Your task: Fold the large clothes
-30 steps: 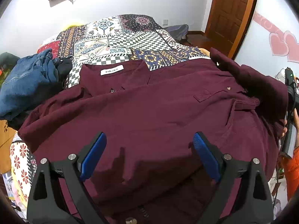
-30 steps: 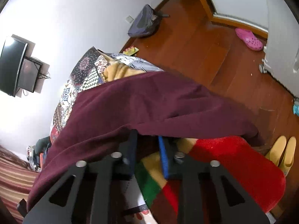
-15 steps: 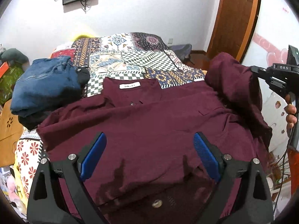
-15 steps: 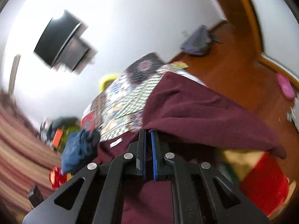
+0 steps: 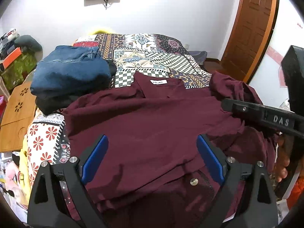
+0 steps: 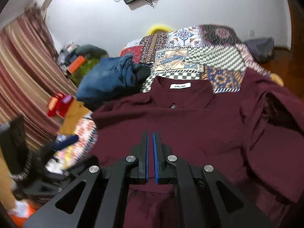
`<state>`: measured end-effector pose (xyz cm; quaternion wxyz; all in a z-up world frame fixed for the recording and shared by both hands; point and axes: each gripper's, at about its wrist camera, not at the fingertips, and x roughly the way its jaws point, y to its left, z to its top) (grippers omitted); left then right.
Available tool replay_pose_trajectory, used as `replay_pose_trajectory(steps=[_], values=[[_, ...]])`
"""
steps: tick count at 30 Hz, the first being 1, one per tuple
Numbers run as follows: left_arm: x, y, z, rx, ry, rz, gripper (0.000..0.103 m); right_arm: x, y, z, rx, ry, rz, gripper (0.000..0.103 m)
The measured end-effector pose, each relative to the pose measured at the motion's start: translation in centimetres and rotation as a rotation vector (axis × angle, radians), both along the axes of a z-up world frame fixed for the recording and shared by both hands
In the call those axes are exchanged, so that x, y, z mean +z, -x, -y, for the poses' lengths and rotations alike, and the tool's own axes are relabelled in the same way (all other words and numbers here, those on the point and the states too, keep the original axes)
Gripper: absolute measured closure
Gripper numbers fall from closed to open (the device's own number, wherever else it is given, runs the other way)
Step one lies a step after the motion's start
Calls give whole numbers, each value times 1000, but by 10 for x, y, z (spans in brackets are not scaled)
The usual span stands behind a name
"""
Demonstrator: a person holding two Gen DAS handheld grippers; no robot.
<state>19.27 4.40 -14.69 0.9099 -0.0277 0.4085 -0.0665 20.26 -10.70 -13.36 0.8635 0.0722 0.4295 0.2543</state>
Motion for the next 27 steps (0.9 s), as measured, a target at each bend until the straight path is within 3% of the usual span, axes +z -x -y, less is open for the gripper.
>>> replay_pose_trajectory(steps=[4, 8, 9, 14, 20, 24, 27], values=[[6, -5, 13, -19, -28, 10, 9, 10, 2, 23, -52, 59, 17, 93], [16, -15, 41, -74, -62, 27, 9, 17, 8, 68, -178, 74, 54, 53], [21, -19, 55, -104, -84, 38, 9, 20, 12, 76, -209, 74, 67, 49], [38, -42, 121, -238, -166, 86, 9, 22, 26, 149, -394, 98, 82, 48], [42, -74, 207, -435, -256, 115, 9, 11, 34, 203, -531, 82, 37, 48], [24, -96, 263, -566, -354, 109, 8, -1, 36, 217, -567, 67, -4, 48], [-3, -118, 297, -640, -425, 26, 8, -7, 35, 222, -567, 59, -24, 48]])
